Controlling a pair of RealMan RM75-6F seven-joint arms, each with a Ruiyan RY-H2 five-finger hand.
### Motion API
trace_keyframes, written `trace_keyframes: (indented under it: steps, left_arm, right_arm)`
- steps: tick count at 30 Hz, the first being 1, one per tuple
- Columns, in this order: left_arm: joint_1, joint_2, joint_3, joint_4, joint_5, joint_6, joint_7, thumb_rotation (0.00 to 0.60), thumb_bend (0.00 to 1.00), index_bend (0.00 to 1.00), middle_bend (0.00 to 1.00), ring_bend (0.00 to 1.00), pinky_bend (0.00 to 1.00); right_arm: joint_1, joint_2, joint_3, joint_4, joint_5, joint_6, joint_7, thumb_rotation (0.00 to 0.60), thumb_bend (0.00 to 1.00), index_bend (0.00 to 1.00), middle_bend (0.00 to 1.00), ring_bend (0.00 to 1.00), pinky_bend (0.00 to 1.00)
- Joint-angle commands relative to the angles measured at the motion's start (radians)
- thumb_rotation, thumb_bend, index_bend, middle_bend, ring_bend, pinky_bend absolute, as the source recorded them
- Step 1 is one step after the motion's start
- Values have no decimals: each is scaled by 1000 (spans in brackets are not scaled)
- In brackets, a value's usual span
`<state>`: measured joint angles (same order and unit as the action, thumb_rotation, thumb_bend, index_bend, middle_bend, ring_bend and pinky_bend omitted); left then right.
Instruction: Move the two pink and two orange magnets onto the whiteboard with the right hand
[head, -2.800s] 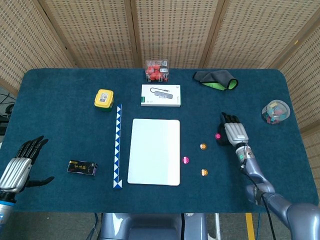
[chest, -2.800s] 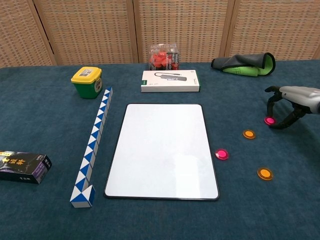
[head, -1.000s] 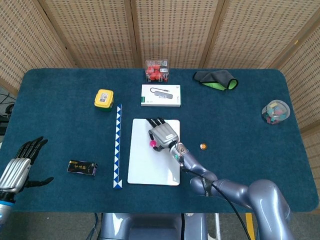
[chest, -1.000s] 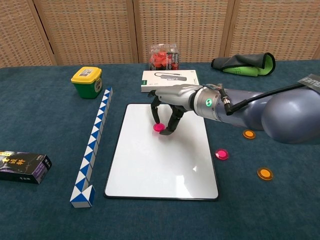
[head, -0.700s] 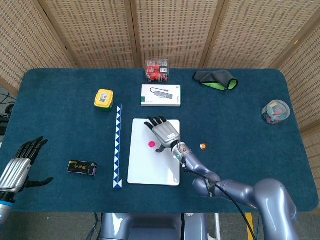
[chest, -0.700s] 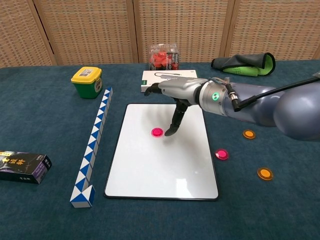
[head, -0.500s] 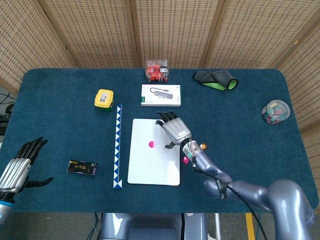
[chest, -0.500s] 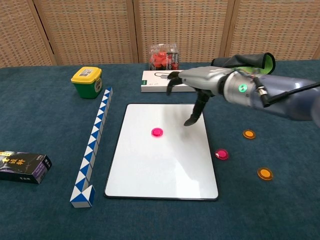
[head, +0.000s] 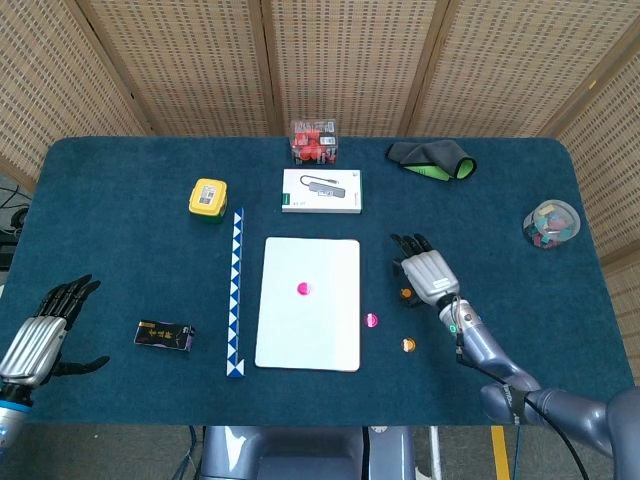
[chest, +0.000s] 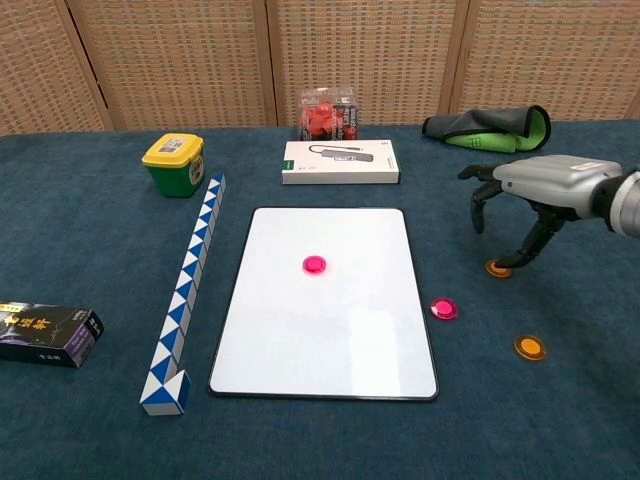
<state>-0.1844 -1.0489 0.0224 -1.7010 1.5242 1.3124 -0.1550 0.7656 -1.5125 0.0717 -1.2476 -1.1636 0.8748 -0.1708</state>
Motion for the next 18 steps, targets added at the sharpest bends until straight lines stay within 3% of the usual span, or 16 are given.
trace_keyframes:
  steps: [1, 18]
  left_arm:
    - [0, -2, -1, -2, -2, 0, 6, 600, 0, 0, 0, 0, 0]
    - [4, -1, -1, 1, -4, 7, -2, 600, 0, 0, 0, 0, 0]
  right_arm:
    - [-31, -2, -16, 34, -37, 10, 54, 600, 259, 424, 0, 0, 0]
    - [-42, -53, 3, 104, -72, -34, 95, 600, 337, 444, 0, 0, 0]
